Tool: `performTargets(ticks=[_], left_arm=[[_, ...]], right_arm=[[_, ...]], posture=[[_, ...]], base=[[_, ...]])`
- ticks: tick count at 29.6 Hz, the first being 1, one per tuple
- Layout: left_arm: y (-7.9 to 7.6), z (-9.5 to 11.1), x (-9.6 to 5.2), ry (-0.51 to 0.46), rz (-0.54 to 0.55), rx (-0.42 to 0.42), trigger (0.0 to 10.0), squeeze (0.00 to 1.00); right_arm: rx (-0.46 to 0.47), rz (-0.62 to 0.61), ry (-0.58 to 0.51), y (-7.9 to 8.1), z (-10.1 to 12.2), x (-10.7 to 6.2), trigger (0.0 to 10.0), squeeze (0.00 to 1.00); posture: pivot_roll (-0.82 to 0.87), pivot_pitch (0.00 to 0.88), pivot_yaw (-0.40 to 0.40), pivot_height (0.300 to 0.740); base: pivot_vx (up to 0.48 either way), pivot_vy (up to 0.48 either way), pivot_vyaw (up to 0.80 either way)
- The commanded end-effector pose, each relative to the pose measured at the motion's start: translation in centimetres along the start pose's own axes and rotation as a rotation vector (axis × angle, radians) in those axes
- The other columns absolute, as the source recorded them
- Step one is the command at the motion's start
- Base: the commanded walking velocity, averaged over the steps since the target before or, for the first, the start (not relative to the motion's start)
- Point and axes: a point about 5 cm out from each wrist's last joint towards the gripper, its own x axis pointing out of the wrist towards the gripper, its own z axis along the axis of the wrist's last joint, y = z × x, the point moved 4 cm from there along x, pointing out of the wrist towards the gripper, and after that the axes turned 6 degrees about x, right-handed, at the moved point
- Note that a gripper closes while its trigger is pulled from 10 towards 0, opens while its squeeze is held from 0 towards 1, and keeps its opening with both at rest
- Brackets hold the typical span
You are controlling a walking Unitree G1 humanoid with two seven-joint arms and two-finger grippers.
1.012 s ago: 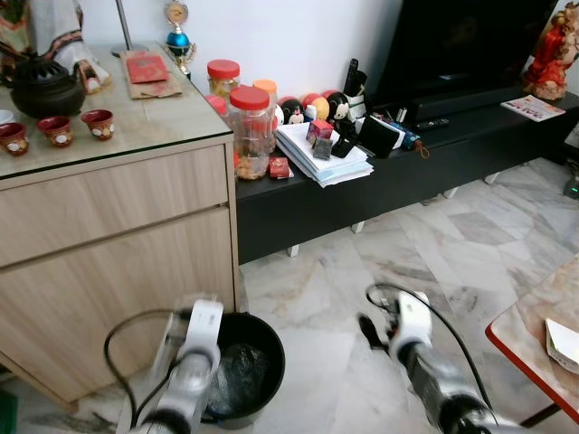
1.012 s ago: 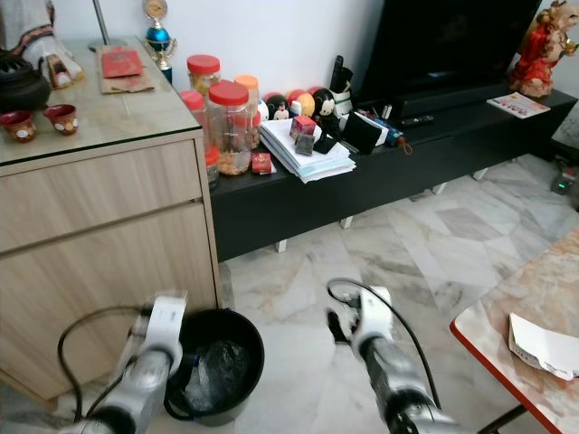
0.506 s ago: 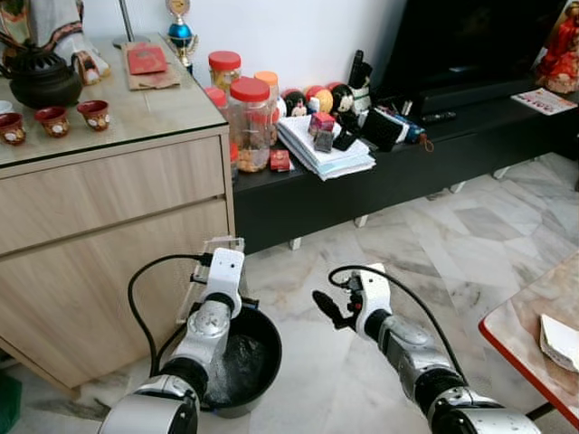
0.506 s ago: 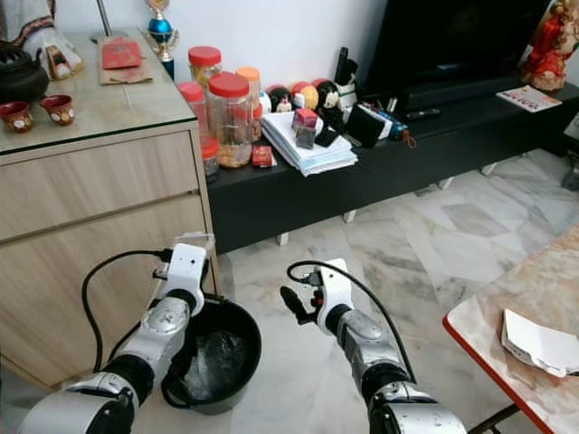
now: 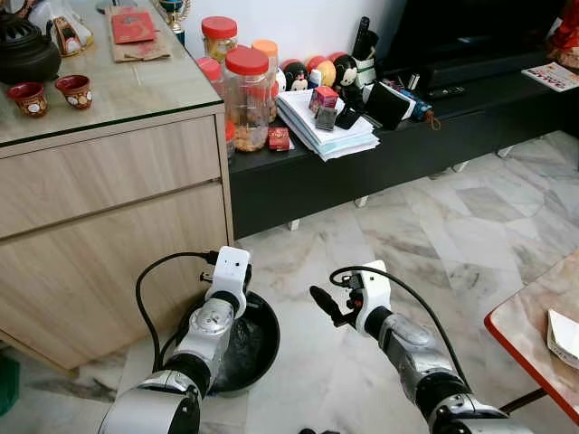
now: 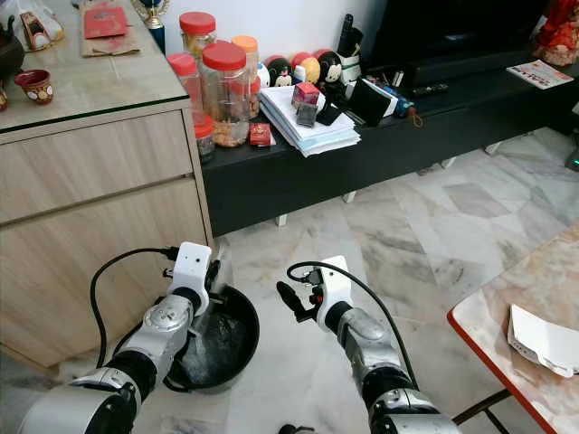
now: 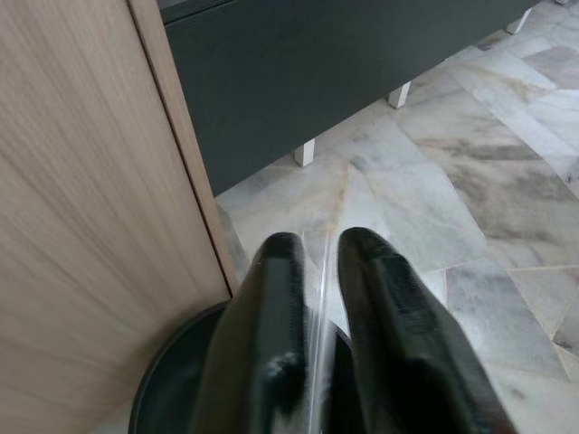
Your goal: Picking trash to rubbish bin
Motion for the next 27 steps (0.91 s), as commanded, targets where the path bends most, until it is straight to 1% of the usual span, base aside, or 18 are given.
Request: performTargets(ticks=[1,7,8,10,11,14,16,17,19,20,21,22,23,24,25,26,27], left_arm=[[-0.4,-0.3,0.0,0.013,-0.013,-0.012,10.0,1.0],[0.0,-0.4,-0.1,0.018,0.008,-0.008,10.0,1.0],[0.2,-0.5,-0.1,0.017,0.018,-0.009,10.0,0.0],[0.7,-0.8,-0.3,0.02,0.039,-0.01,10.0,0.0],[1.2,-1.4,-0.7,0.024,0.065,-0.019,10.0,0.0],[1.9,-2.4,-1.3,0.043,0.099,-0.009,10.0,0.0],[2.9,-4.5,-2.4,0.097,0.154,-0.011,10.0,0.0],[3.2,-5.2,-2.8,0.116,0.17,-0.014,10.0,0.0],[3.8,-7.2,-4.0,0.18,0.197,-0.006,10.0,0.0],[4.5,-10.2,-5.9,0.278,0.224,0.007,10.0,0.0],[4.5,-10.2,-5.9,0.278,0.224,0.007,10.0,0.0],[4.7,-11.2,-6.6,0.309,0.233,0.011,10.0,0.0],[4.7,-11.2,-6.6,0.308,0.234,0.012,10.0,0.0],[4.9,-11.7,-7.0,0.327,0.243,0.008,10.0,0.0],[5.0,-12.8,-7.9,0.368,0.255,-0.002,10.0,0.0],[5.2,-14.3,-9.1,0.426,0.271,-0.016,10.0,0.0],[5.2,-14.7,-9.4,0.443,0.274,-0.019,10.0,0.0]], right_arm=[[0.01,-0.027,0.0,-0.8,-0.3,-0.5,10.0,0.0],[0.023,-0.048,-0.005,-1.3,-0.3,-0.8,10.0,0.0],[0.025,-0.058,-0.004,-1.5,-0.4,-0.9,10.0,0.0],[0.024,-0.084,-0.004,-2.0,-0.6,-1.2,10.0,0.0],[0.03,-0.14,-0.004,-3.0,-0.8,-1.7,10.0,0.0],[0.05,-0.193,-0.003,-3.9,-1.2,-2.3,10.0,0.0],[0.072,-0.253,0.015,-5.0,-2.3,-3.1,10.0,0.0],[0.077,-0.271,0.024,-5.2,-2.7,-3.4,10.0,0.0],[0.088,-0.319,0.049,-5.9,-3.7,-4.1,10.0,0.0],[0.126,-0.383,0.089,-6.8,-5.3,-5.2,10.0,0.0],[0.126,-0.383,0.089,-6.8,-5.3,-5.2,10.0,0.0],[0.139,-0.405,0.102,-7.0,-5.8,-5.6,10.0,0.0],[0.138,-0.406,0.102,-7.0,-5.8,-5.5,10.0,0.0],[0.142,-0.418,0.119,-7.1,-6.3,-5.8,10.0,0.0],[0.157,-0.444,0.15,-7.3,-7.4,-6.4,10.0,0.0],[0.187,-0.485,0.188,-7.7,-8.8,-7.3,10.0,0.0],[0.203,-0.5,0.195,-7.8,-9.2,-7.6,10.0,0.0]], posture=[[-0.06,0.162,-0.124,0.74],[-0.06,0.148,-0.123,0.74],[-0.06,0.144,-0.122,0.74],[-0.06,0.136,-0.119,0.74],[-0.06,0.125,-0.114,0.74],[-0.05,0.117,-0.111,0.74],[-0.04,0.103,-0.109,0.74],[-0.03,0.099,-0.108,0.74],[-0.03,0.093,-0.107,0.74],[-0.02,0.08,-0.106,0.74],[-0.02,0.08,-0.106,0.74],[-0.02,0.08,-0.106,0.74],[-0.02,0.08,-0.106,0.74],[-0.01,0.06,-0.102,0.74],[0.0,0.049,-0.099,0.74],[0.0,0.039,-0.095,0.74],[0.0,0.036,-0.094,0.74]], base=[[0.0,0.0,0.0],[0.0,0.0,0.0],[0.0,0.0,0.0],[0.0,0.0,0.0],[0.0,0.0,0.0],[0.0,0.0,0.0],[0.0,0.0,0.0],[0.0,0.0,0.0],[0.0,0.0,0.0],[0.0,0.0,0.0],[0.0,0.0,0.0],[0.0,0.0,0.0],[0.0,0.0,0.0],[0.0,0.0,0.0],[0.0,0.0,0.0],[0.0,0.0,0.0],[0.0,0.0,0.0]])
